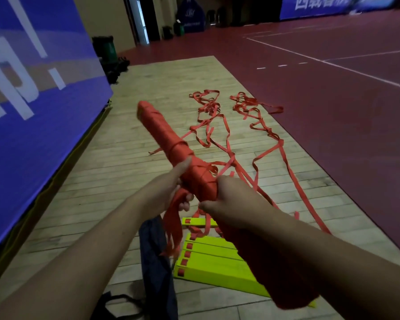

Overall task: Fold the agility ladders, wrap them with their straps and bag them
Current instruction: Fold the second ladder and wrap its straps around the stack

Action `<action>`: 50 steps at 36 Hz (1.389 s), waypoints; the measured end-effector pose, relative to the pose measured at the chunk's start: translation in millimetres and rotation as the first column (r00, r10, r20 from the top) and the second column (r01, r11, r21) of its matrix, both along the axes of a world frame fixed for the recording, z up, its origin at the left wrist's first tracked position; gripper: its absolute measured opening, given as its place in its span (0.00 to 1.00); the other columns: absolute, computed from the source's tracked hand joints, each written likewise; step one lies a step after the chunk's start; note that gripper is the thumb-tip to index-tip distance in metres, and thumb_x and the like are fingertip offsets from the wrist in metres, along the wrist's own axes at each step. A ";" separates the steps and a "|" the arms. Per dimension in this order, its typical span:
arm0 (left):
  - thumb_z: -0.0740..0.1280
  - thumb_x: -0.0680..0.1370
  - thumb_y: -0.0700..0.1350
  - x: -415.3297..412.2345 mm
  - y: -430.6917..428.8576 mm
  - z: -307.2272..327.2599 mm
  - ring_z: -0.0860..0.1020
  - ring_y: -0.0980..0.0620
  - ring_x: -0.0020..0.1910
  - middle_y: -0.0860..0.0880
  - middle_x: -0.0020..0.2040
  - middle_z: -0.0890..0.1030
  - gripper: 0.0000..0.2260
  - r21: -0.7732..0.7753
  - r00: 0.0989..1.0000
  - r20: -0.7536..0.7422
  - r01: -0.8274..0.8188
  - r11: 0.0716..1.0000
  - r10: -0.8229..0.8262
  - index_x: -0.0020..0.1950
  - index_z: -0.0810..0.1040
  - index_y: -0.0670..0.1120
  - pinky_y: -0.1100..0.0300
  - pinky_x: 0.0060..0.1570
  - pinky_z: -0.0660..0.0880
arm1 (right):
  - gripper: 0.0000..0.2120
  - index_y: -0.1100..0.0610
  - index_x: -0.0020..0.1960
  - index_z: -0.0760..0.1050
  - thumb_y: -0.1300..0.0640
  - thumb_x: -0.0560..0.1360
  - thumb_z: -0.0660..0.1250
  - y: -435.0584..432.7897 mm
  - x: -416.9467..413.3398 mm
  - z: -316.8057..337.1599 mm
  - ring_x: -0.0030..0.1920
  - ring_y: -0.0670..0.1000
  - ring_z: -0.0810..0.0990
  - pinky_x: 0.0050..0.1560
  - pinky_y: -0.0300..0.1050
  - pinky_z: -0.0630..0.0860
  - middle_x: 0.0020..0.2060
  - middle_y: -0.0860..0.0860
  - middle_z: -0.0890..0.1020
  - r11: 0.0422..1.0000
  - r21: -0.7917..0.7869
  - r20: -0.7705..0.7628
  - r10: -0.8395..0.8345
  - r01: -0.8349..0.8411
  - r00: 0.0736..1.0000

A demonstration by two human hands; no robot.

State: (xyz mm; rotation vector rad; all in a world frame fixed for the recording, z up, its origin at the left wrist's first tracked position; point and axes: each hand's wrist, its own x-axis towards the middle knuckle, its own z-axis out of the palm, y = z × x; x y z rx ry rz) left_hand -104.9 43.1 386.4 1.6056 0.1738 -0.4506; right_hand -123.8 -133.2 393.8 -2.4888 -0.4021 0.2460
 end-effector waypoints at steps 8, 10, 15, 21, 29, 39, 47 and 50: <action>0.72 0.69 0.57 7.0 0.6 -4.0 0.75 0.52 0.28 0.49 0.32 0.80 0.21 -0.168 0.979 0.067 -0.181 0.969 0.195 0.53 0.75 0.45 0.62 0.26 0.70 | 0.23 0.55 0.63 0.73 0.41 0.77 0.68 -4.9 3.3 11.0 0.48 0.53 0.84 0.52 0.55 0.83 0.52 0.53 0.81 0.936 0.345 -0.199 -0.006 0.076 0.980; 0.68 0.68 0.57 5.7 4.1 1.2 0.78 0.51 0.34 0.48 0.37 0.81 0.21 -0.235 0.983 0.102 -0.127 0.964 0.155 0.55 0.76 0.46 0.59 0.34 0.74 | 0.24 0.57 0.62 0.77 0.39 0.76 0.69 -8.8 8.4 11.9 0.50 0.53 0.83 0.54 0.53 0.82 0.53 0.55 0.82 0.849 0.493 -0.351 -0.007 0.191 0.936; 0.70 0.66 0.54 0.0 8.4 9.9 0.84 0.49 0.43 0.45 0.47 0.84 0.25 -0.379 0.983 0.118 -0.084 0.922 0.138 0.61 0.76 0.44 0.52 0.45 0.81 | 0.24 0.60 0.57 0.78 0.40 0.78 0.63 -9.4 -3.8 10.3 0.42 0.59 0.83 0.46 0.51 0.83 0.45 0.60 0.83 0.611 0.697 -0.710 0.512 0.376 0.484; 0.65 0.72 0.63 2.2 32.1 11.3 0.81 0.38 0.57 0.42 0.57 0.83 0.31 -0.229 0.992 0.123 0.011 0.973 0.018 0.69 0.74 0.44 0.44 0.60 0.75 | 0.23 0.66 0.54 0.81 0.46 0.73 0.72 2.2 -7.0 18.0 0.30 0.53 0.83 0.34 0.42 0.81 0.36 0.60 0.84 0.684 0.685 -0.573 0.291 0.252 0.766; 0.56 0.72 0.70 -5.4 22.0 8.5 0.75 0.47 0.29 0.44 0.31 0.74 0.36 0.086 0.981 0.016 0.191 0.978 -0.193 0.59 0.74 0.38 0.57 0.34 0.73 | 0.23 0.60 0.42 0.79 0.39 0.71 0.75 -3.9 8.5 6.3 0.31 0.53 0.83 0.35 0.50 0.82 0.34 0.55 0.84 0.955 0.278 -0.092 -0.078 0.101 0.993; 0.73 0.68 0.63 0.6 5.1 -8.5 0.75 0.48 0.32 0.42 0.39 0.78 0.25 0.040 0.983 0.168 -0.083 0.996 0.075 0.49 0.79 0.42 0.59 0.31 0.72 | 0.19 0.53 0.59 0.70 0.43 0.76 0.70 5.6 -13.2 -2.4 0.40 0.49 0.82 0.39 0.47 0.82 0.45 0.48 0.78 0.962 0.270 0.058 0.013 -0.028 0.998; 0.70 0.63 0.65 1.4 14.9 -0.8 0.80 0.47 0.42 0.47 0.42 0.83 0.29 -0.158 0.954 0.274 -0.079 0.984 0.121 0.54 0.78 0.45 0.47 0.51 0.72 | 0.21 0.58 0.51 0.77 0.40 0.73 0.69 5.1 -19.3 17.3 0.34 0.54 0.83 0.38 0.45 0.82 0.39 0.56 0.83 0.607 0.694 -0.698 0.434 0.388 0.569; 0.76 0.59 0.65 2.5 20.3 2.9 0.84 0.48 0.46 0.45 0.47 0.84 0.33 -0.193 0.969 0.230 -0.043 0.980 0.088 0.56 0.79 0.45 0.50 0.50 0.80 | 0.18 0.58 0.47 0.80 0.43 0.73 0.72 11.1 -18.2 17.1 0.31 0.52 0.80 0.42 0.49 0.78 0.33 0.54 0.82 0.626 0.700 -0.628 0.311 0.344 0.713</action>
